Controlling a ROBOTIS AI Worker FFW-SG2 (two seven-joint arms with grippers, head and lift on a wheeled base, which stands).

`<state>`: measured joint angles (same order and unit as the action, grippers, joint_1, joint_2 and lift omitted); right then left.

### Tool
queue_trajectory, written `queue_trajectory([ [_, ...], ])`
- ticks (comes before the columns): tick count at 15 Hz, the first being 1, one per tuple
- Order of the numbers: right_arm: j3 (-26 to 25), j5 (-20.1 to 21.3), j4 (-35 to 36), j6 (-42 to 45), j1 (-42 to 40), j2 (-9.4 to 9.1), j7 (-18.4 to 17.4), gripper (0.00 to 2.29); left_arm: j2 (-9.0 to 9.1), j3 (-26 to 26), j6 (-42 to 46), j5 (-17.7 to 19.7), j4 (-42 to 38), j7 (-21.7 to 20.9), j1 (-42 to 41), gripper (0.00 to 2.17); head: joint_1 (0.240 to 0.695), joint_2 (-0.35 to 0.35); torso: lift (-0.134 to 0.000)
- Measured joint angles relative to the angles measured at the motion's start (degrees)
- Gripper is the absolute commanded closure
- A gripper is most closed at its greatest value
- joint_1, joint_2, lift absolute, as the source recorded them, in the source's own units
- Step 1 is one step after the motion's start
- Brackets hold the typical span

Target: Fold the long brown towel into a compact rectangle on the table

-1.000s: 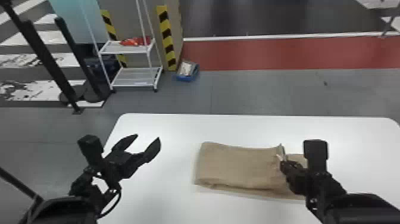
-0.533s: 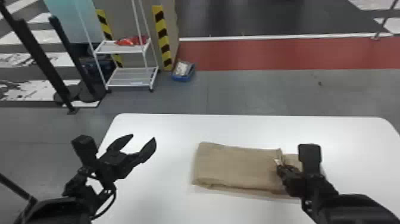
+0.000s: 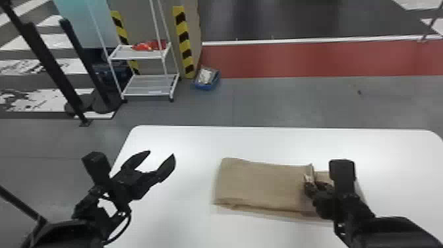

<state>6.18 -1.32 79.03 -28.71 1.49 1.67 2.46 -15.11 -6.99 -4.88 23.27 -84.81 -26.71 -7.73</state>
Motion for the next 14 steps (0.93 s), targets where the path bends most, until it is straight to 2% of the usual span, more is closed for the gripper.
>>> queue_trajectory([
  [2,0.33,0.01,0.13,-0.15,-0.04,0.00,-0.12,0.88,-0.03,-0.10,0.00,0.06,-0.03,-0.07,-0.13,0.08,0.695,0.129,0.000],
  [4,0.89,0.26,0.16,-0.25,0.22,-0.03,-0.44,0.50,-0.07,-0.19,0.00,0.10,-0.07,-0.09,-0.17,0.08,0.695,0.133,0.000],
  [8,1.58,0.94,0.16,-0.51,0.96,-0.08,-0.69,0.52,-0.09,-0.28,0.00,0.10,-0.05,-0.10,-0.17,0.08,0.695,0.139,0.000],
  [9,1.62,0.96,0.16,-0.59,1.08,-0.07,-0.66,0.72,-0.09,-0.25,0.00,0.10,-0.01,-0.09,-0.14,0.08,0.695,0.139,0.000],
  [10,1.63,0.96,0.16,-0.77,1.21,-0.04,-0.62,0.76,-0.05,-0.23,0.00,0.08,-0.01,-0.09,-0.07,0.08,0.695,0.139,0.000],
  [14,1.57,0.89,0.59,-0.71,0.69,0.00,-0.62,0.76,-0.11,-0.22,0.00,0.09,0.02,-0.09,0.00,0.08,0.695,0.137,0.000],
])
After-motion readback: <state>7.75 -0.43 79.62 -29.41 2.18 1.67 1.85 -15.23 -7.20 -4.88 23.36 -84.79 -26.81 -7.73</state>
